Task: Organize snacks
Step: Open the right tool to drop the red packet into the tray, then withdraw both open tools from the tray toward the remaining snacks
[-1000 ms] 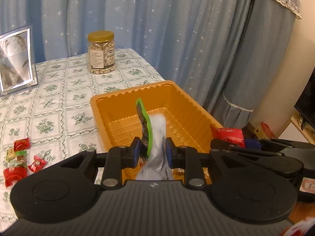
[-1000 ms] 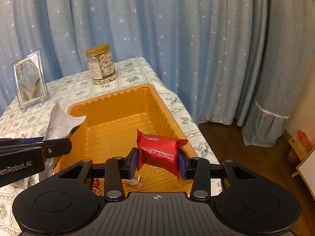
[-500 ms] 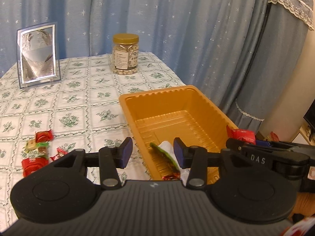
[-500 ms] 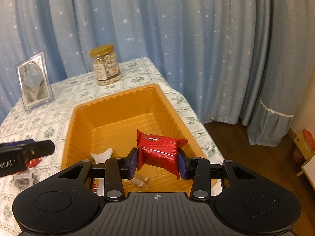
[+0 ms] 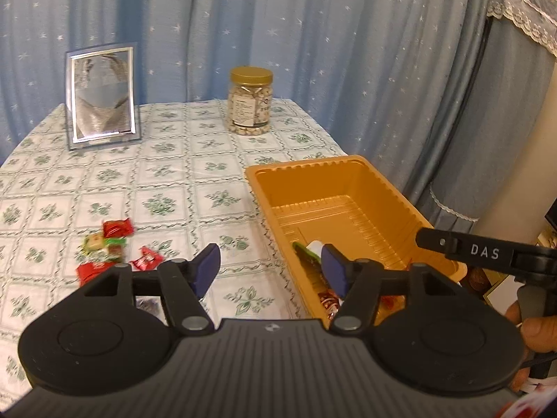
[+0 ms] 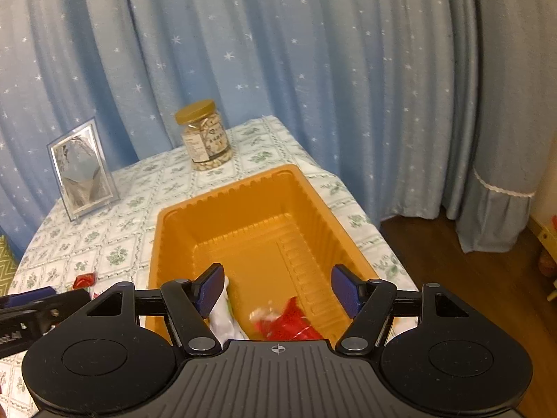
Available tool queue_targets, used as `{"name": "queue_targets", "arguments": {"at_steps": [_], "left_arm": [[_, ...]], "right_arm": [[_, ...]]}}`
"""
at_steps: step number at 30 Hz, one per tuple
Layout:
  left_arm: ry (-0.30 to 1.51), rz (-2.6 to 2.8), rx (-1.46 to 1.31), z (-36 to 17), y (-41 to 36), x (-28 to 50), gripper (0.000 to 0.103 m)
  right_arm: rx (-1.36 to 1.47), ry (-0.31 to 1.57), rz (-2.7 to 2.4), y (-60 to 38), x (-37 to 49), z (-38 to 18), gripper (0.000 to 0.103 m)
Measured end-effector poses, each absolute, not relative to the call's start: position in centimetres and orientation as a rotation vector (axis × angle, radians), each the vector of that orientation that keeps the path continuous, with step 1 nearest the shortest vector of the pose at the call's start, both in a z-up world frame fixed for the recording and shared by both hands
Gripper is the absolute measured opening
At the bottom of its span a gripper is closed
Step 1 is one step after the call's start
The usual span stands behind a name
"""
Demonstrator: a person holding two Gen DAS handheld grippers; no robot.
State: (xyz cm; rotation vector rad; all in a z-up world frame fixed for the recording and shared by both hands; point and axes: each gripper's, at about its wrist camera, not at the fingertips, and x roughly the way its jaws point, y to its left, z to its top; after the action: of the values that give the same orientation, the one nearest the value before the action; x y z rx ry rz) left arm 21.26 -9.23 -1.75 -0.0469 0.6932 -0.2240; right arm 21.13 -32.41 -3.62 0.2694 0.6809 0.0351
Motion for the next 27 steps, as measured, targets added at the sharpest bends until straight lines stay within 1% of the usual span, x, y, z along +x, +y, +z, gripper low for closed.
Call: {"name": "queue_targets", "arguments": {"at_steps": [10, 14, 22, 27], "left_arm": [[0.665, -0.162, -0.057, 0.8, -6.6, 16.3, 0.068], [0.647, -0.137, -0.056, 1.8, -5.5, 14.2, 0.072], [0.625, -0.093, -0.079, 3.3, -3.2, 10.7, 0.073], [0.615, -0.076, -0.087, 3.7, -2.1, 9.4, 0.075]], "right_arm": [[0.235, 0.692, 0.028, -30.2, 16.4, -1.5, 0.068], [0.217, 0.682, 0.052, -28.8, 14.5, -0.5, 0.068], [0.202, 0.669, 0.095, -26.2, 11.6, 0.9, 0.068], [0.19, 0.661, 0.119, -24.9, 10.6, 1.3, 0.068]]}}
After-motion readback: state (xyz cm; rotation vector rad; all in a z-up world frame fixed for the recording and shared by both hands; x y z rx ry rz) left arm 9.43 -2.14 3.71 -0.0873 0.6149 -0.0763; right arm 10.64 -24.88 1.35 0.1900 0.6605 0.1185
